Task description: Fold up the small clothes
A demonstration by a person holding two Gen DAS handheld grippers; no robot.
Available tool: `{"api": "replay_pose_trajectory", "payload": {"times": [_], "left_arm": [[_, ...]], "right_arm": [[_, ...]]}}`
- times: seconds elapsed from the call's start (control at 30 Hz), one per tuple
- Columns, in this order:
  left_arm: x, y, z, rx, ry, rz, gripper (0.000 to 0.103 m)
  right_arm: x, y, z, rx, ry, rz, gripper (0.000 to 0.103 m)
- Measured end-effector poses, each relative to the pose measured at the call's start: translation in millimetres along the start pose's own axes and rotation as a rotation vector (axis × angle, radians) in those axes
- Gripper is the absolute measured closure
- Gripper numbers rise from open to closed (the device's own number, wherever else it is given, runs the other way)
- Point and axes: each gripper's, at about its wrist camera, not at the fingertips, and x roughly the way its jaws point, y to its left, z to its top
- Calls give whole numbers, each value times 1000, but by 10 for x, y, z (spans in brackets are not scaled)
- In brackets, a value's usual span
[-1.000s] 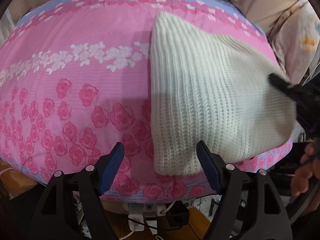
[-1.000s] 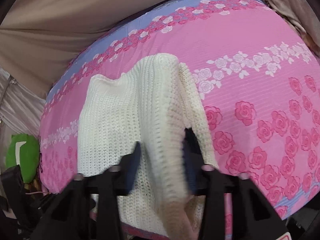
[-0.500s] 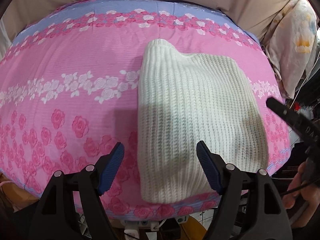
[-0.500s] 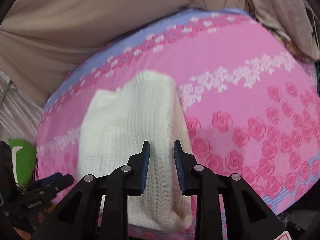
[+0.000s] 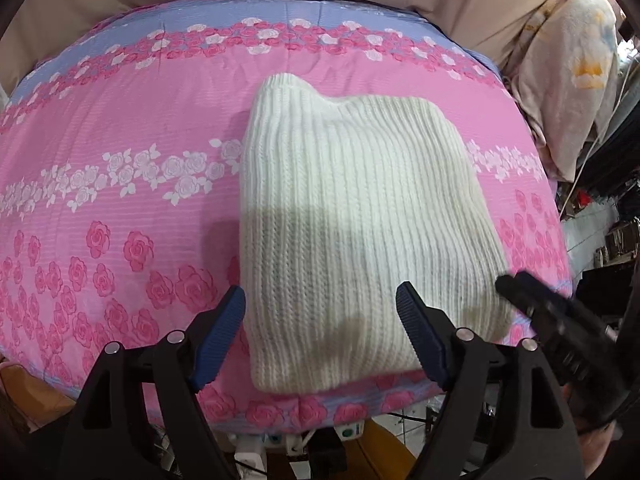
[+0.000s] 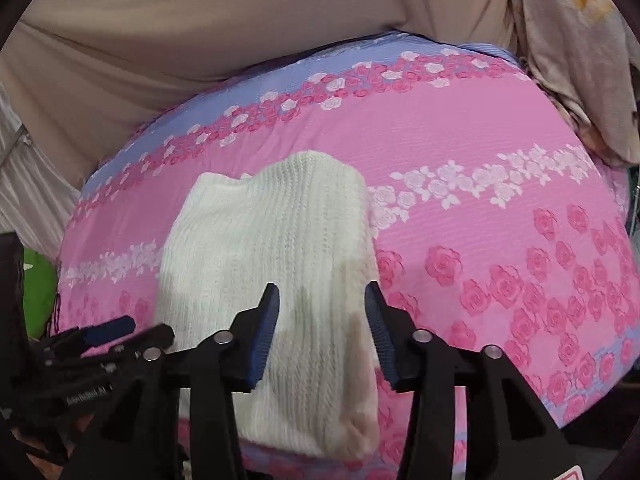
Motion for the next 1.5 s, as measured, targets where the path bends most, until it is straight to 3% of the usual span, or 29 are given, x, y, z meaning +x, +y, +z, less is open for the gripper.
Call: {"api": "replay_pose_trajectory", "payload": {"times": [0.03,0.2,0.27,0.37,0.47,0.57,0.63,0.67,0.9,1.0,1.13,1.2,1.27,1.33,1.37,1.4,1.5], "left_arm": [[14,-11,-32,5,6,0,28],[174,-28,-95,19,44,40,28],[240,-34,-100,28,49,54,28],[313,-44,-115,34,66,72,28],[211,-25,-112,25,52,41,28],[123,106,-90,-26,29,-7,17],[148,197,-66,-64,29,-18,17],[200,280,-39,-98,40,-26,17],[552,590,124,-272,65,-206,14],[707,597,189,-300,74,-278,12],[879,506,241,-296,121,-312,7],[917,436,284,-268,135,-293,6],[894,404,315,-263,143,-293,15],[801,354,343,-249,142,-274,33],[708,286,360,-215,134,-257,37],[633,229,375,-187,129,-244,45],[373,33,420,-115,117,-222,50]], "right_arm": [[-37,-57,-163,17,20,1,56],[-153,-67,-625,61,40,31,86],[-122,15,-669,35,48,30,87],[262,-64,-729,10,147,-48,91],[335,-254,-692,119,168,16,91],[121,-254,-602,130,135,53,85],[23,-294,-559,144,111,68,67],[14,-332,-545,159,106,77,53],[397,-422,-526,185,183,115,45],[569,-379,-526,187,211,154,43],[758,-389,-482,248,224,231,33],[834,-417,-455,288,231,271,26],[865,-440,-426,318,217,309,25],[891,-462,-405,344,210,327,27],[902,-470,-400,356,211,338,44],[930,-487,-402,379,222,366,55],[870,-464,-401,407,208,382,64]]}}
